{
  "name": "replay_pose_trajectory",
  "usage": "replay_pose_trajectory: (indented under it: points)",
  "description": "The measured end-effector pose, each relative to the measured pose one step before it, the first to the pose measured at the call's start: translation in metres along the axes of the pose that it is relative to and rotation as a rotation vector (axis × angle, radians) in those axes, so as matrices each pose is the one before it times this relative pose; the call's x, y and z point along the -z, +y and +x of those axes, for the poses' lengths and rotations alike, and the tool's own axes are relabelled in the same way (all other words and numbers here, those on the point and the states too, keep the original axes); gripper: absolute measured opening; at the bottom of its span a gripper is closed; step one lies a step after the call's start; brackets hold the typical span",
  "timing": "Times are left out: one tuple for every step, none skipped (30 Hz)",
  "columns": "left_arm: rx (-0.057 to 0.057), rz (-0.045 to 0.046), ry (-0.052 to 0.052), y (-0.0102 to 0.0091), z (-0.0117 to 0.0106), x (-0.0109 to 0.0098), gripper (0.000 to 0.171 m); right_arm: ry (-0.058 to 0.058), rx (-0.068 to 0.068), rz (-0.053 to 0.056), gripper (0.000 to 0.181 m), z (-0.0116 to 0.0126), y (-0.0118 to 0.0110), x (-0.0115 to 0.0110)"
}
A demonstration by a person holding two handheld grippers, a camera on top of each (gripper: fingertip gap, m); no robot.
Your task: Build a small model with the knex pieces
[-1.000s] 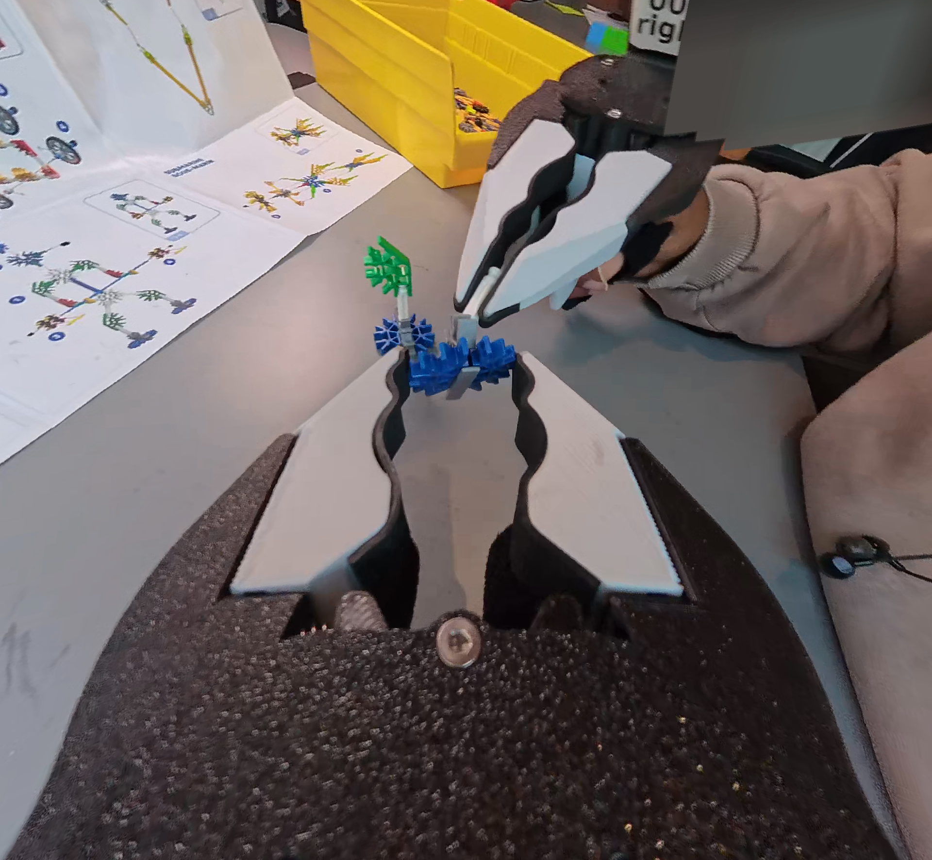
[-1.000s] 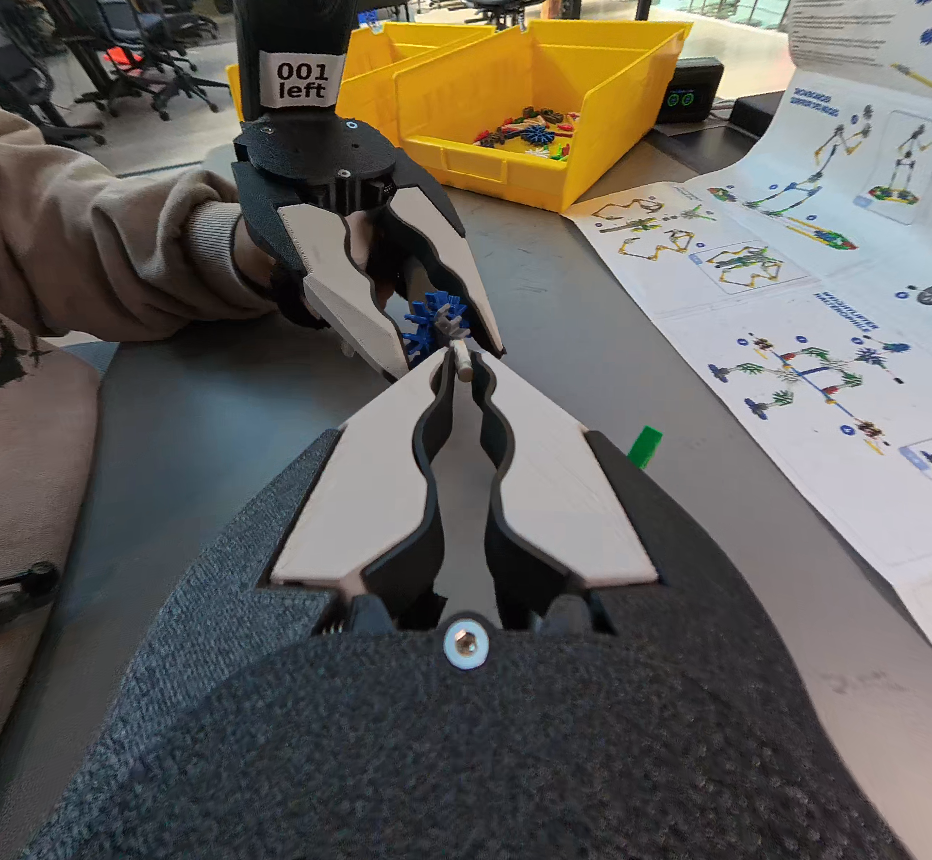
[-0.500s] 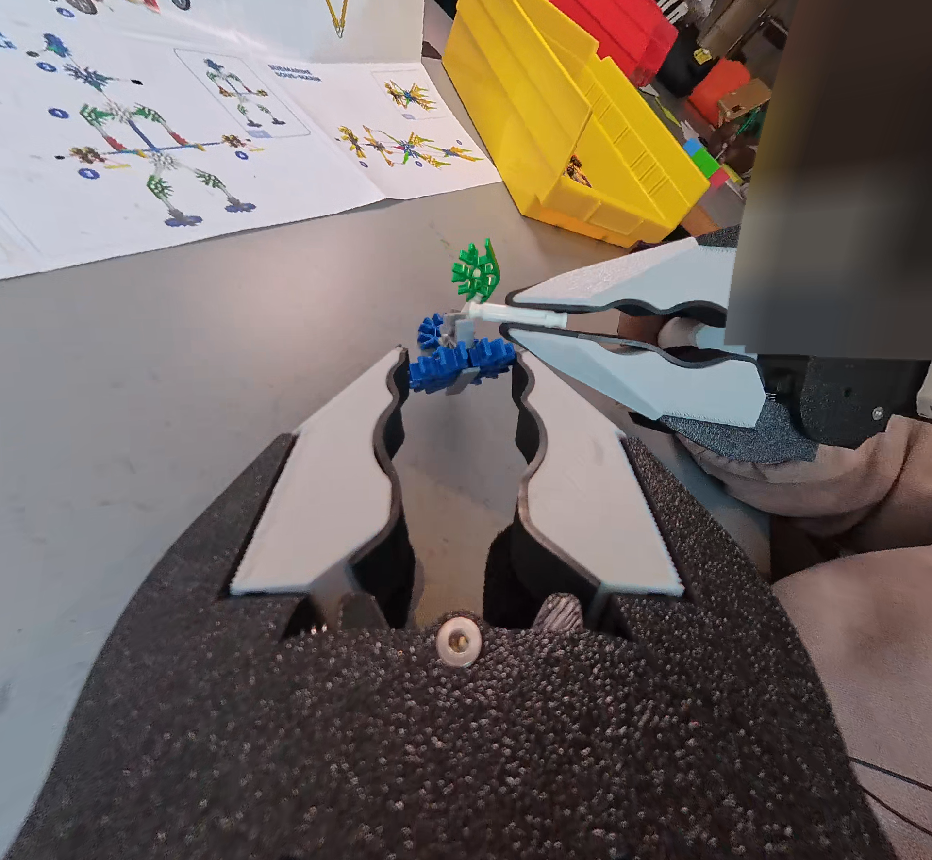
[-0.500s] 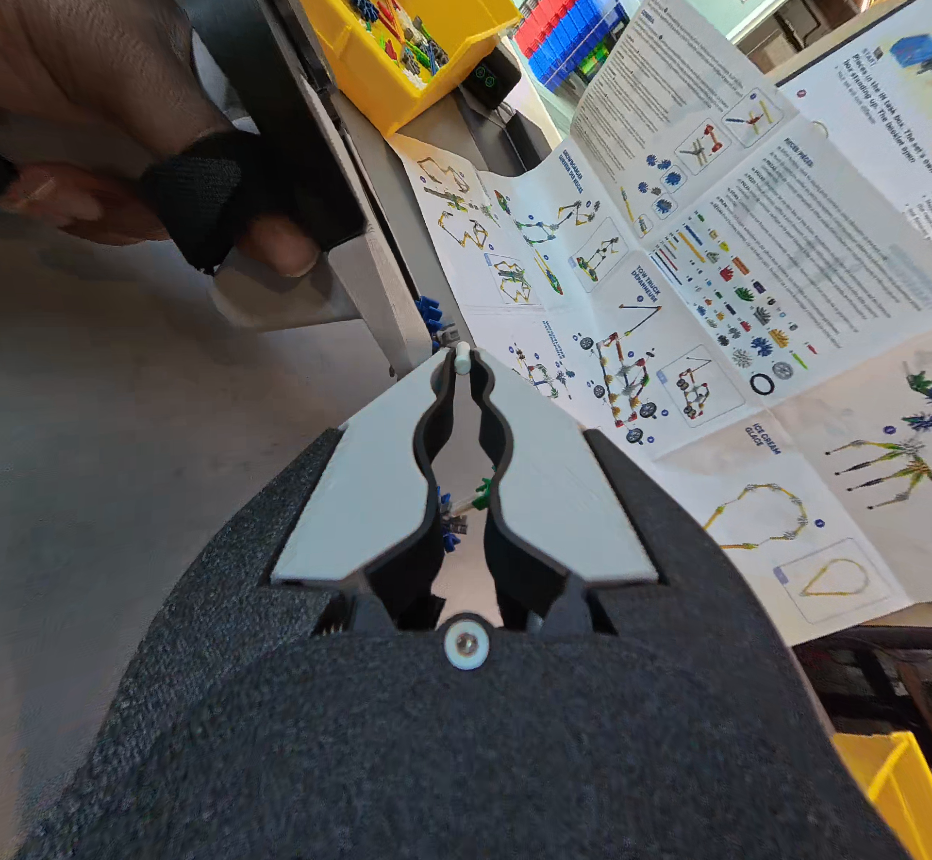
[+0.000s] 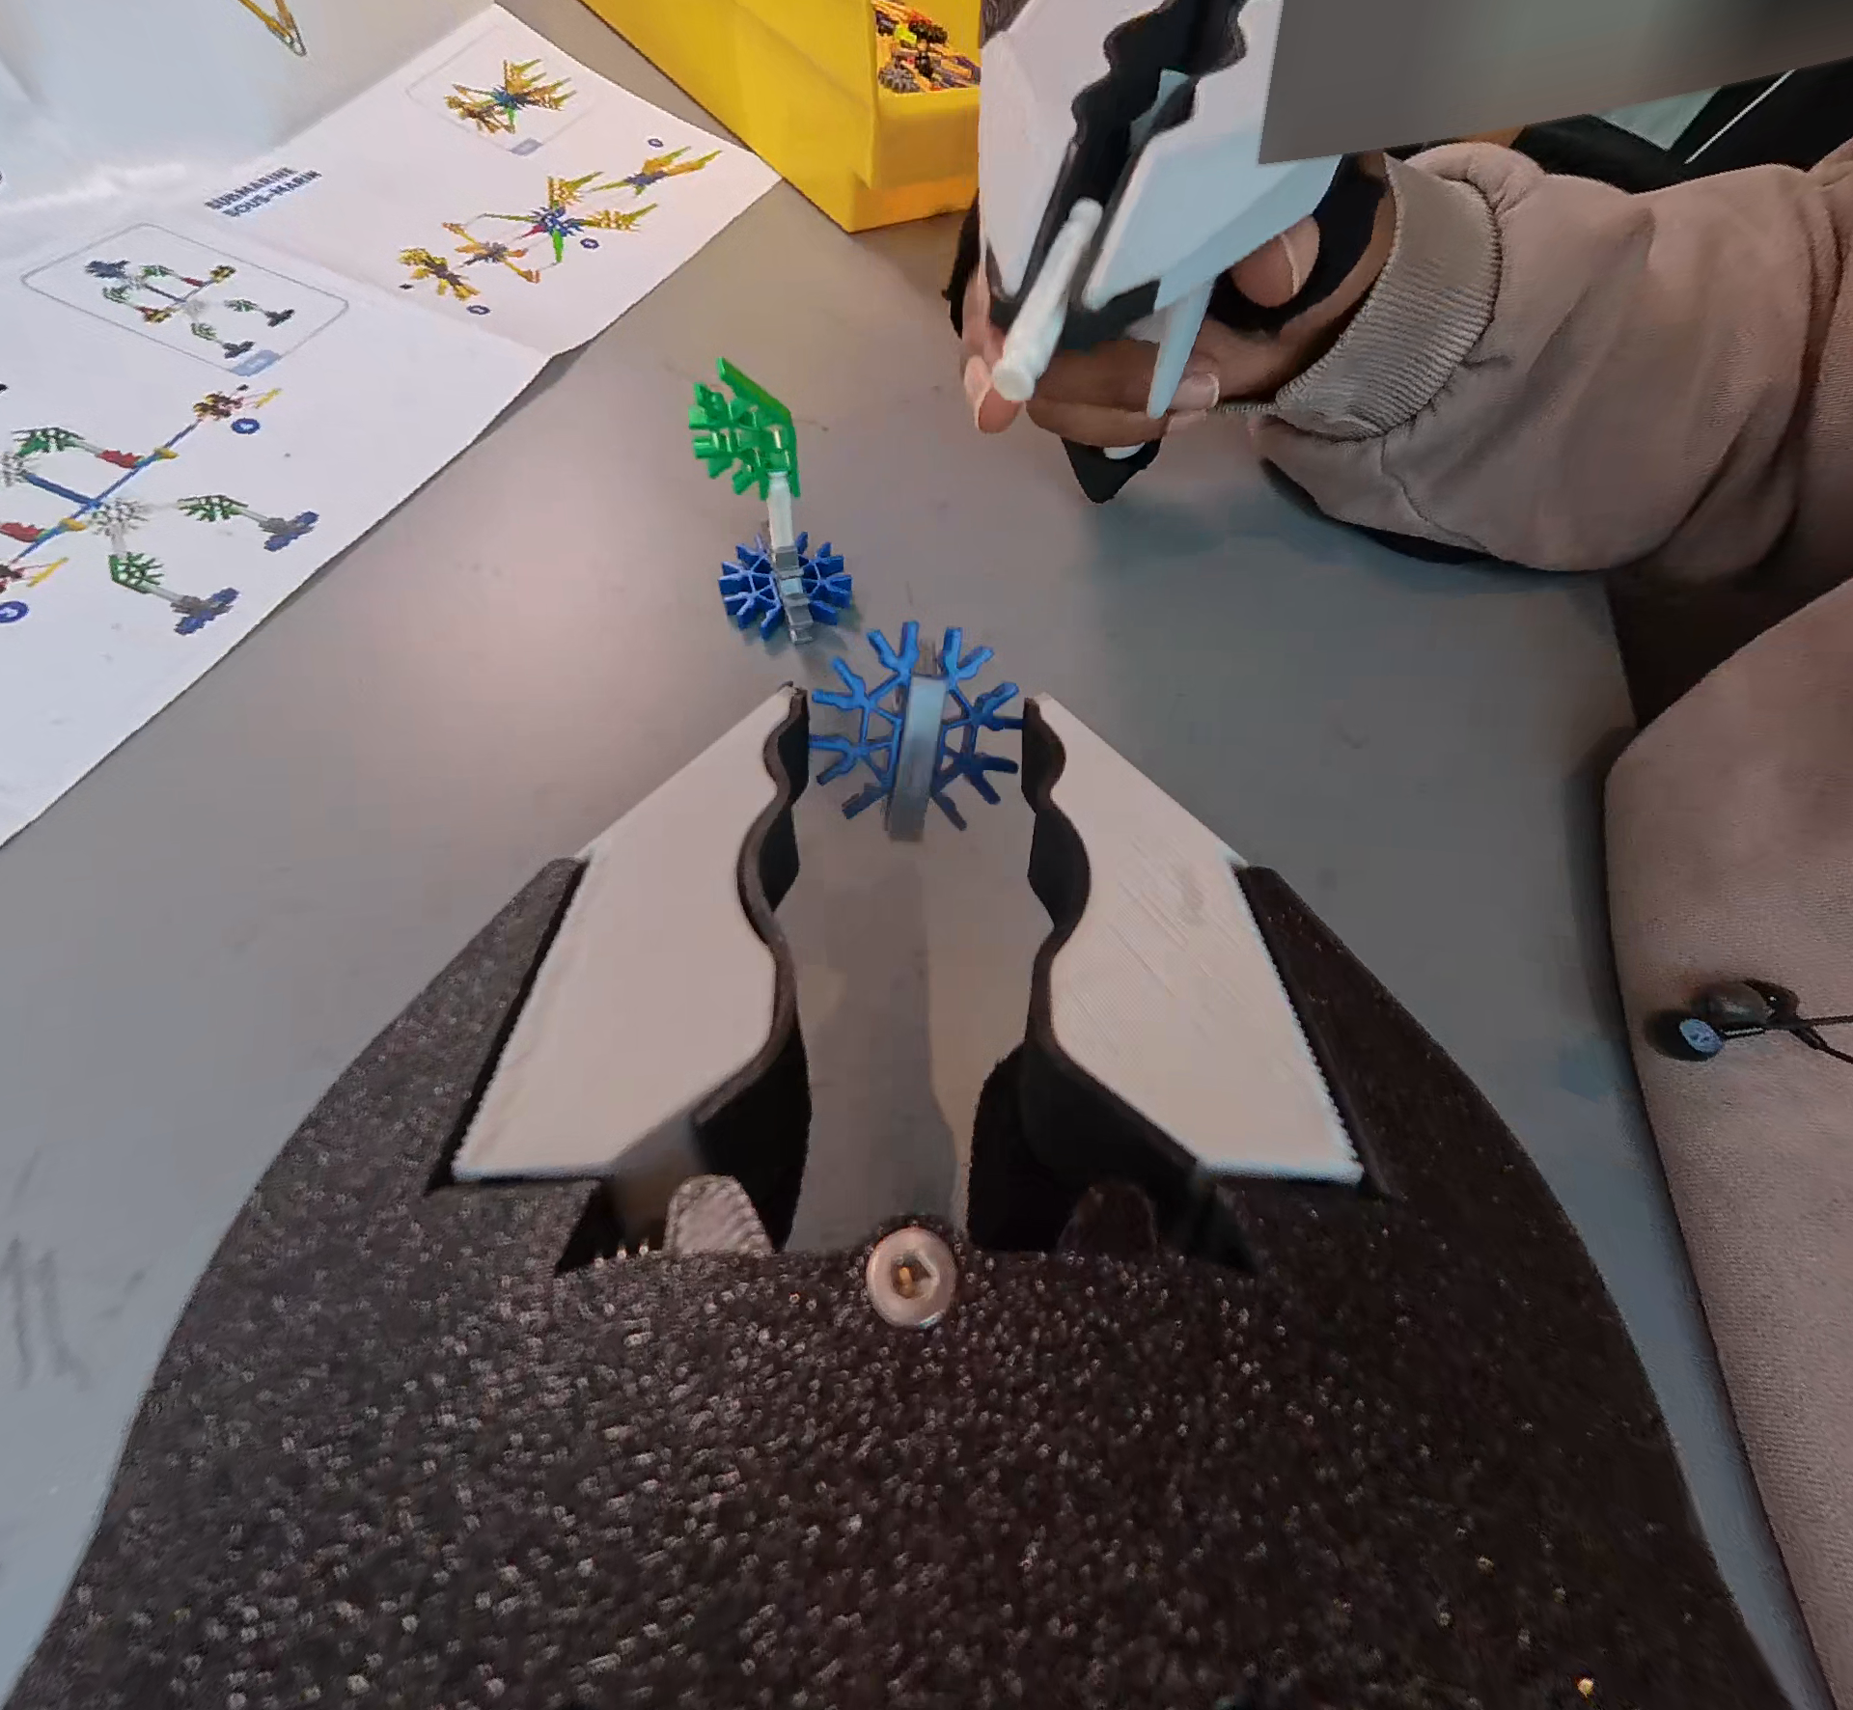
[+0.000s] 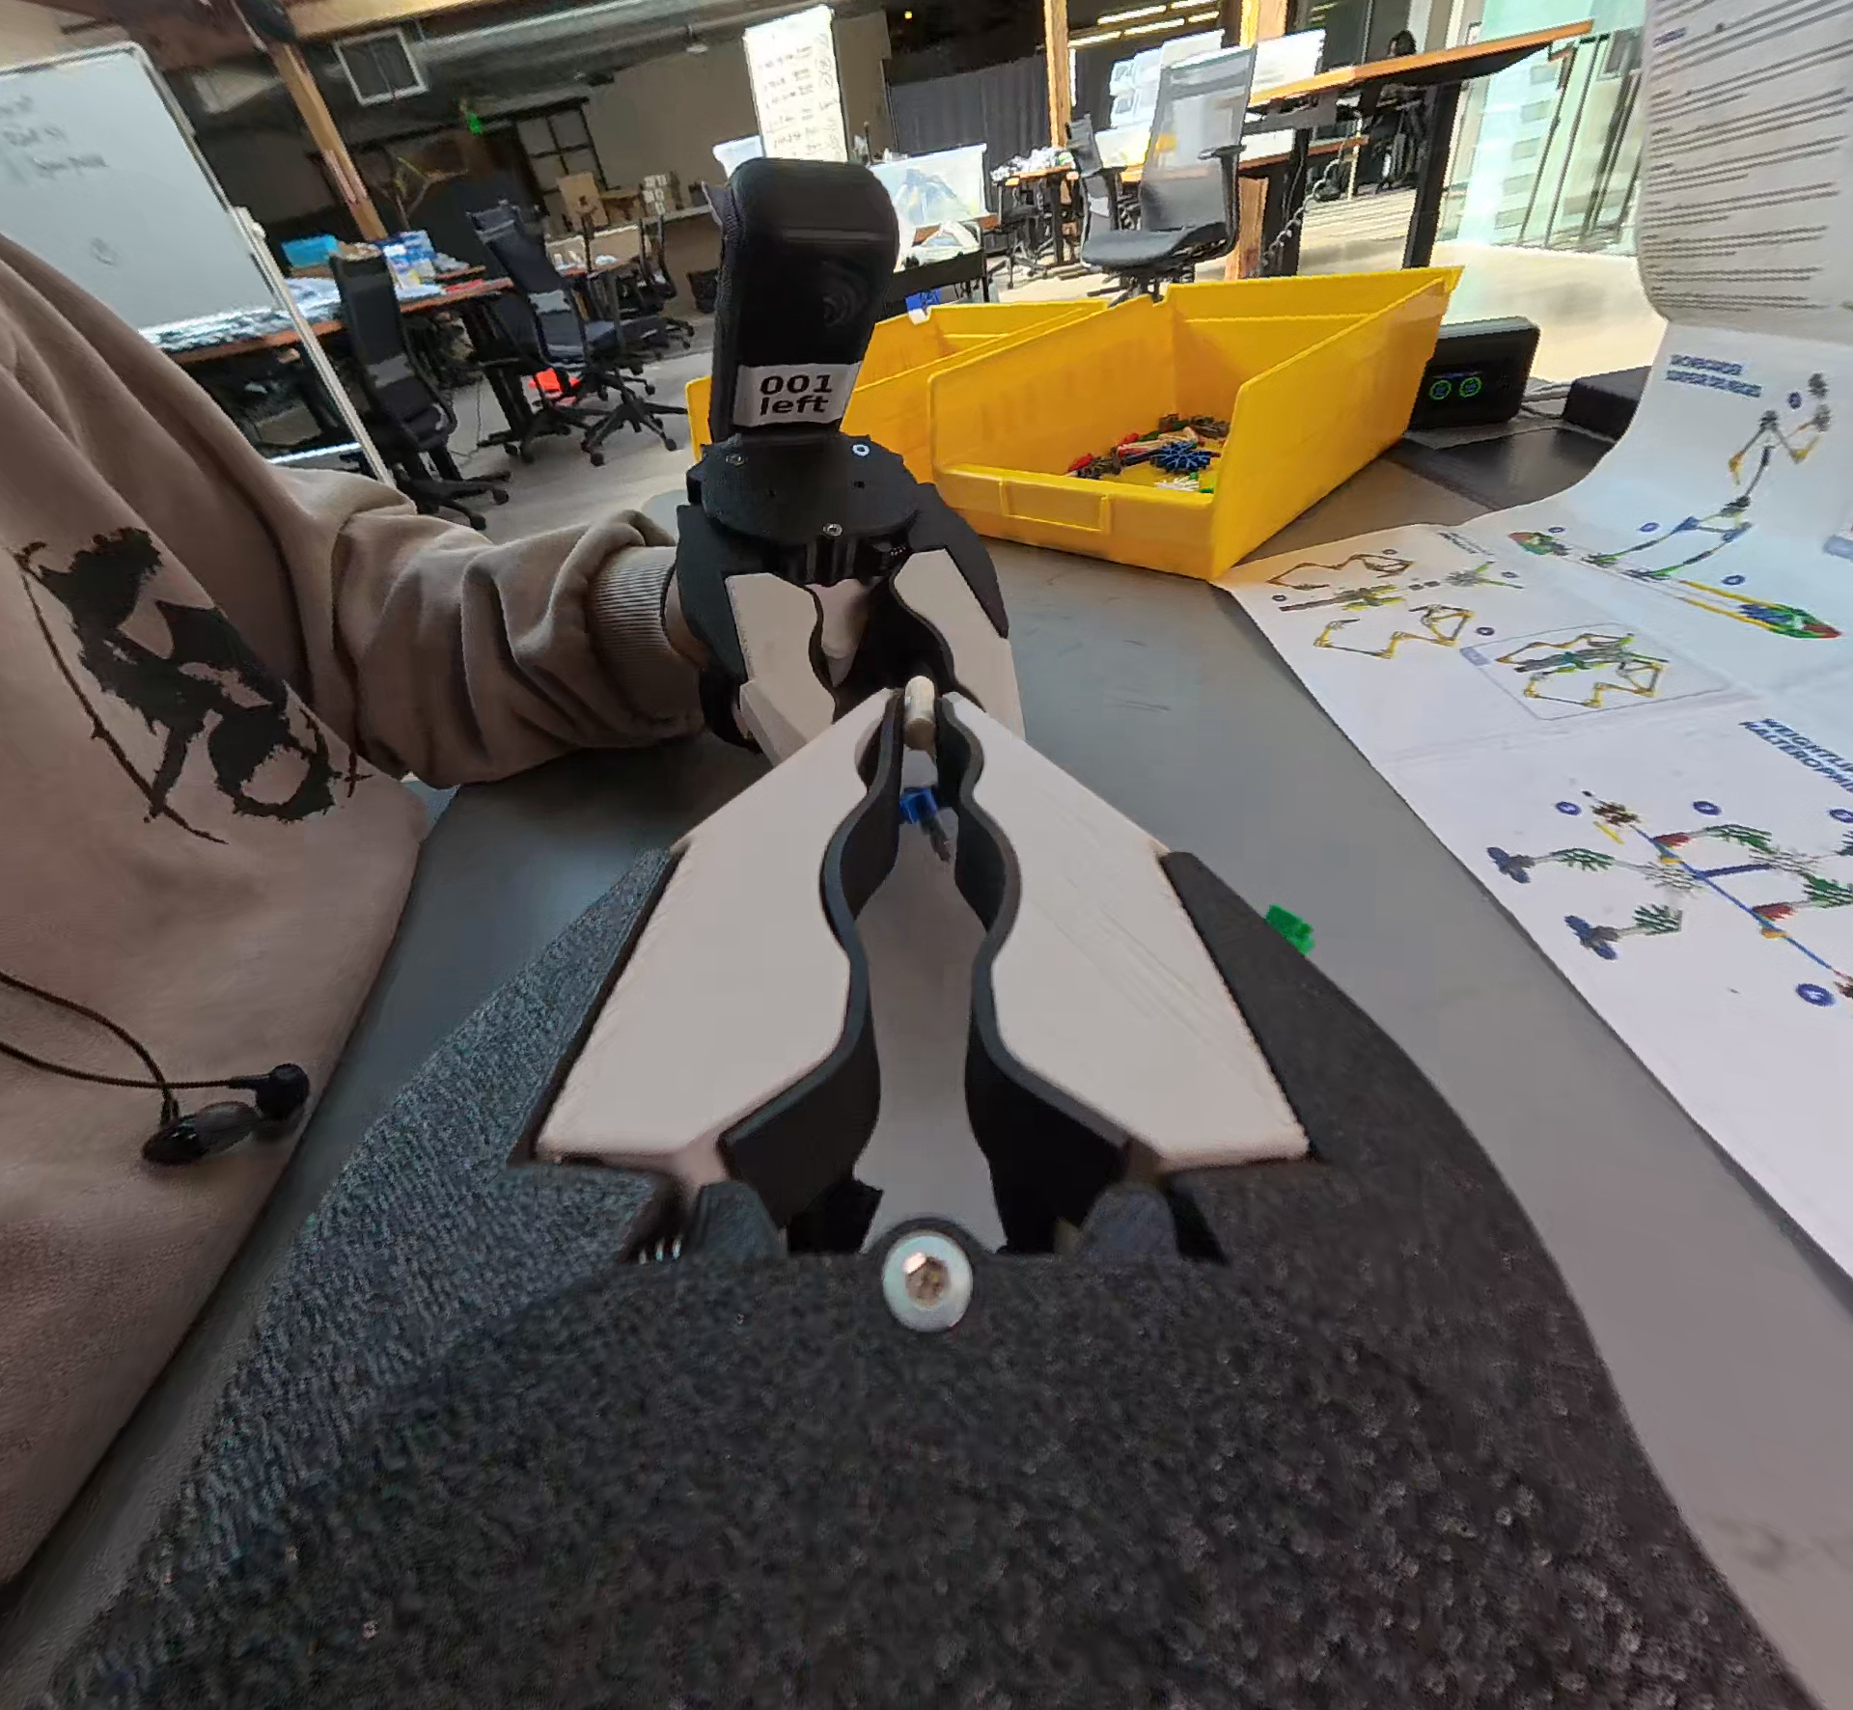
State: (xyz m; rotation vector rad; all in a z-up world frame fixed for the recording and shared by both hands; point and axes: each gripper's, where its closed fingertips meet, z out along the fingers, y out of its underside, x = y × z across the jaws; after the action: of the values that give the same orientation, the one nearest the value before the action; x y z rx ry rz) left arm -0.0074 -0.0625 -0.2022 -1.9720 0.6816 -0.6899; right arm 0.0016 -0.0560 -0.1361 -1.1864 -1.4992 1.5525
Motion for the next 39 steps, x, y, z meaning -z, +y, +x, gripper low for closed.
replay_pose_trajectory:
  points:
    - [0.0046, 0.01131, 0.0117, -0.00144, 0.00066, 0.00176, 0.042, -0.0146, 0.0126, -0.0147, 0.005, -0.00384, 0.00217, -0.00187]
    - [0.0074, 0.02313, 0.0145, -0.00369, 0.00101, 0.00257, 0.042, -0.0092, 0.0135, -0.0108, 0.004, -0.00308, 0.0016, -0.00171]
    - [0.0085, 0.03154, 0.0186, -0.00526, 0.00184, 0.00316, 0.042, -0.0065, 0.0114, -0.01, 0.004, -0.00251, 0.00172, -0.00147]
    - [0.0104, 0.03323, 0.0272, -0.00581, 0.00318, 0.00313, 0.041, -0.0075, 0.0065, -0.0093, 0.005, -0.00215, 0.00169, -0.00141]
    - [0.0085, 0.02771, 0.031, -0.00502, 0.00414, 0.0025, 0.038, -0.0048, 0.0027, -0.0037, 0.005, -0.00137, 0.00097, -0.0011]
    - [0.0015, 0.02132, 0.0205, -0.00373, 0.0032, 0.00188, 0.036, -0.004, -0.0009, 0.0011, 0.005, -0.00085, 0.00031, -0.0007]
    - [-0.0062, 0.01468, 0.0049, -0.00268, 0.00155, 0.00113, 0.033, -0.0061, -0.0034, 0.0001, 0.005, -0.00101, 0.00042, -0.00059]
    - [-0.0141, 0.00826, 0.0055, -0.00149, 0.00208, 0.00053, 0.032, -0.0037, -0.002, -0.0004, 0.005, -0.00054, 0.00039, -0.00042]
    - [-0.0205, 0.00633, 0.0142, -0.00138, 0.00415, 0.0, 0.031, -0.0019, -0.0005, -0.0006, 0.004, -0.0004, 0.00036, -0.00039]
    - [-0.0217, 0.01218, 0.0109, -0.00227, 0.00418, -0.00017, 0.029, -0.0042, -0.0015, -0.004, 0.004, -0.0006, 0.00096, -0.00053]
    - [-0.02, 0.00992, 0.0092, -0.00213, 0.00406, -0.00042, 0.026, -0.0048, -0.0018, -0.0056, 0.004, -0.00082, 0.00125, -0.00083]
    - [-0.0165, 0.00147, 0.0024, -0.00079, 0.00244, -0.00075, 0.022, -0.0037, -0.0006, -0.0044, 0.004, -0.00085, 0.00119, -0.00106]
    - [-0.0133, -0.00678, -0.0134, 0.00061, -0.00029, -0.00092, 0.018, -0.0058, -0.0013, -0.0046, 0.004, -0.00123, 0.00121, -0.00118]
    - [-0.0132, -0.00752, -0.0083, 0.00112, 0.00003, -0.00081, 0.01, -0.0074, -0.0012, -0.0056, 0.004, -0.00142, 0.00141, -0.00135]
    - [-0.0117, -0.00114, 0.0064, 0.00025, 0.00199, -0.00004, 0.005, -0.0033, -0.0008, -0.0018, 0.004, -0.00084, 0.00038, -0.00075]
    - [-0.0045, 0.00553, -0.0033, -0.00086, 0.00001, 0.00054, 0.005, 0.0007, -0.001, 0.002, 0.004, 0.00009, -0.00045, 0.00016]
    - [0.0023, 0.0055, 0.0066, -0.00113, 0.00086, 0.00049, 0.005, -0.0065, -0.0033, 0.0026, 0.004, -0.00085, -0.00048, 0.00011]
    - [0.0023, -0.00257, 0.003, -0.00031, 0.00004, 0.00037, 0.005, 0.0032, -0.0042, 0.0005, 0.004, 0.00052, -0.00006, -0.0003]
    - [-0.0051, -0.00581, -0.017, 0.00002, -0.00275, 0.00063, 0.005, 0.0196, 0.0041, -0.002, 0.004, 0.00258, 0.00047, -0.00044]
    - [-0.0126, -0.00286, -0.022, -0.00089, -0.00335, 0.00157, 0.005, 0.0231, 0.0087, 0.0061, 0.005, 0.00286, -0.00107, 0.0002]
    - [-0.0118, 0.00529, -0.0458, -0.0027, -0.00761, 0.00417, 0.005, 0.0373, 0.0061, 0.0169, 0.014, 0.00552, -0.00309, 0.00192]
    - [-0.0026, 0.01538, -0.0702, -0.00453, -0.01353, 0.00756, 0.005, 0.0309, -0.0018, 0.015, 0.023, 0.00562, -0.00343, 0.00291]
    - [0.0122, 0.02799, -0.0889, -0.00659, -0.01941, 0.01103, 0.005, 0.0256, -0.0066, 0.0107, 0.031, 0.00561, -0.00288, 0.00315]
    - [0.0214, 0.03027, -0.1285, -0.00674, -0.0283, 0.01374, 0.005, 0.0288, -0.0011, 0.0039, 0.036, 0.00578, -0.00168, 0.00272]
    - [0.0102, 0.0148, -0.1592, -0.00441, -0.03552, 0.01499, 0.005, 0.0245, 0.0074, -0.0107, 0.038, 0.00462, 0.00106, 0.0015]
    - [0.0019, 0.00002, -0.1712, -0.00177, -0.03938, 0.01432, 0.005, 0.0158, 0.0151, -0.0258, 0.039, 0.00253, 0.00393, -0.00007]
    - [0.0018, -0.00478, -0.1679, -0.00011, -0.04015, 0.01272, 0.005, 0.0079, 0.0209, -0.035, 0.039, 0.00024, 0.00565, -0.00172]
    - [0.0065, -0.01188, -0.1562, 0.00175, -0.03907, 0.00995, 0.005, 0.0062, 0.0222, -0.0401, 0.039, -0.00111, 0.00662, -0.00313]
    - [0.0067, -0.03207, -0.1373, 0.00519, -0.03616, 0.00634, 0.005, 0.0018, 0.0209, -0.0414, 0.039, -0.0024, 0.0069, -0.00414]
    - [-0.0002, -0.026, -0.1029, 0.00492, -0.02996, 0.00366, 0.006, -0.0056, 0.0194, -0.0378, 0.039, -0.0038, 0.00594, -0.00439]
    - [0.0013, -0.02688, -0.0889, 0.00557, -0.02618, 0.00195, 0.006, -0.0045, 0.0238, -0.032, 0.039, -0.0038, 0.00393, -0.00356]
    - [0.003, -0.0376, -0.0562, 0.00723, -0.01913, -0.00026, 0.006, 0.0016, 0.0218, -0.0197, 0.04, -0.0027, 0.00235, -0.00261]
    - [0.0097, -0.03403, -0.0325, 0.00683, -0.01286, -0.00142, 0.014, 0.0004, 0.0158, -0.0151, 0.039, -0.002, 0.002, -0.00179]
    - [0.012, -0.00727, -0.011, 0.00256, -0.00615, -0.00085, 0.025, -0.0017, 0.0084, -0.0113, 0.039, -0.00144, 0.00145, -0.00097]
    - [0.0022, 0.01399, 0.0171, -0.00182, 0.00176, 0.00075, 0.028, -0.0009, 0.0012, -0.0064, 0.039, -0.00041, 0.00091, -0.00056]
    - [-0.012, 0.03172, 0.0444, -0.00564, 0.00981, 0.00194, 0.03, 0.0008, -0.0021, -0.0011, 0.039, 0.00028, 0.00017, 0.00006]
    - [-0.0284, 0.04131, 0.0665, -0.00783, 0.0172, 0.00214, 0.031, 0.0023, -0.0046, 0.0013, 0.038, 0.00099, -0.00013, 0.00044]
    - [-0.0412, 0.03489, 0.0977, -0.00718, 0.02525, 0.00134, 0.031, 0.0027, -0.0066, 0.0023, 0.038, 0.00117, -0.00018, 0.00054]
    - [-0.0403, 0.01918, 0.1452, -0.00469, 0.03446, -0.00065, 0.028, 0.0008, -0.0068, 0.0048, 0.037, 0.00096, -0.00059, 0.00051]
